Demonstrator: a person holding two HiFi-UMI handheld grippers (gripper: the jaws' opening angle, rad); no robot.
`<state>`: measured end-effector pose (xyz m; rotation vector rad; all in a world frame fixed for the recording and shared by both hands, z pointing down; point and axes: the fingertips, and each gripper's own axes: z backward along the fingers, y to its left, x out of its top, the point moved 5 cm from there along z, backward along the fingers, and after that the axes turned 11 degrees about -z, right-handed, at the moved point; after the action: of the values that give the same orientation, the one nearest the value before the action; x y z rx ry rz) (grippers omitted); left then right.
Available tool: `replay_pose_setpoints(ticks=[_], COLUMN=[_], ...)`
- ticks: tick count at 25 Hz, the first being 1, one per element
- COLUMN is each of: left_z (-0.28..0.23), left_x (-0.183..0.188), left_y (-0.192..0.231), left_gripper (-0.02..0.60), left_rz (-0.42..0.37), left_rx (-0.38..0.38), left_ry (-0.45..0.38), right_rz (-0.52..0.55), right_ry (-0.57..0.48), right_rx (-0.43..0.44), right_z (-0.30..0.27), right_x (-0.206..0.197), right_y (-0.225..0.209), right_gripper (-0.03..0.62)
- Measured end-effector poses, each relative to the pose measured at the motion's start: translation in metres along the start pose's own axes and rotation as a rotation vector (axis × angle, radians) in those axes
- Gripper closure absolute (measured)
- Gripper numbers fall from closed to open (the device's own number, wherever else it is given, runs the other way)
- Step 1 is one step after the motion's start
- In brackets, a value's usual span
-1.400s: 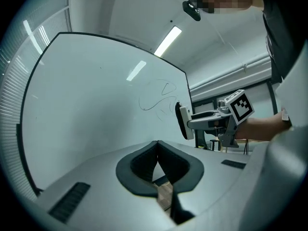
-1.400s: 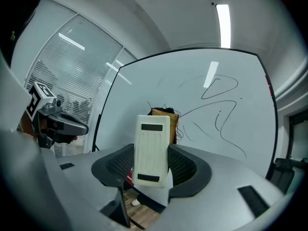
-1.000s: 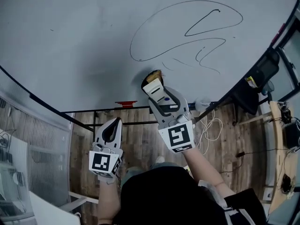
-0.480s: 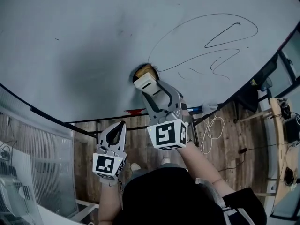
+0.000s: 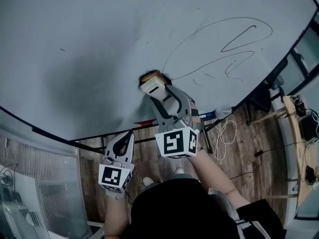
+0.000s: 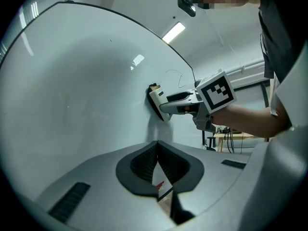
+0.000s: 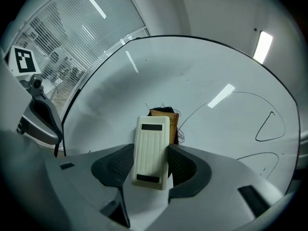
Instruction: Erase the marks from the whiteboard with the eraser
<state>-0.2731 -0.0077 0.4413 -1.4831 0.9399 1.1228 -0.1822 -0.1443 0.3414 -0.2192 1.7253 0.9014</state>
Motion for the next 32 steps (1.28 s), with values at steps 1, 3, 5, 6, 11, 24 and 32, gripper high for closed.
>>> replay_pose_setpoints(ticks=[1,3,5,6,11,24,32], left_z=[-0.001,-0.003,-0.006,-0.008,-0.017,-0.06,-0.074], left_x=[0.0,0.002,0.004,0.005,0.01,0.05,0.035], left_y=[0.0,0.0,-0.001,-0.002,-0.007,-0.023,-0.028], left_gripper=[0.563,0.563,0.563,0.563,0.563,0.563,0.563], left_rz=[-0.003,-0.008,-0.01,-0.011,-0.012,-0.029,-0.04], left_rx=[-0.005,-0.014,-0.022,-0.027,-0.042,-0.096,-0.138], left_ry=[-0.002,-0.008,-0.016,-0.019,-0.038,-0.076,-0.122], right_rz=[0.002,-0.004,-0.008,-0.005,-0.02,-0.07,-0.096], right_ry=[-0.005,-0.011,-0.016,-0.02,-0.029,-0.117,-0.139], right_rx=[-0.003,-0.005,-0.003,-0.002,0.012,0.039,0.079], right_z=[0.0,0.002,0.003,0.003,0.006,0.024,0.028], right_x=[0.001,0.005,0.009,0.011,0.025,0.067,0.075], right_y=[-0.001,-0.005,-0.011,-0.014,-0.029,-0.11,-0.117], right_gripper=[0.349,0.349,0.349,0.349,0.349,0.349,0.349])
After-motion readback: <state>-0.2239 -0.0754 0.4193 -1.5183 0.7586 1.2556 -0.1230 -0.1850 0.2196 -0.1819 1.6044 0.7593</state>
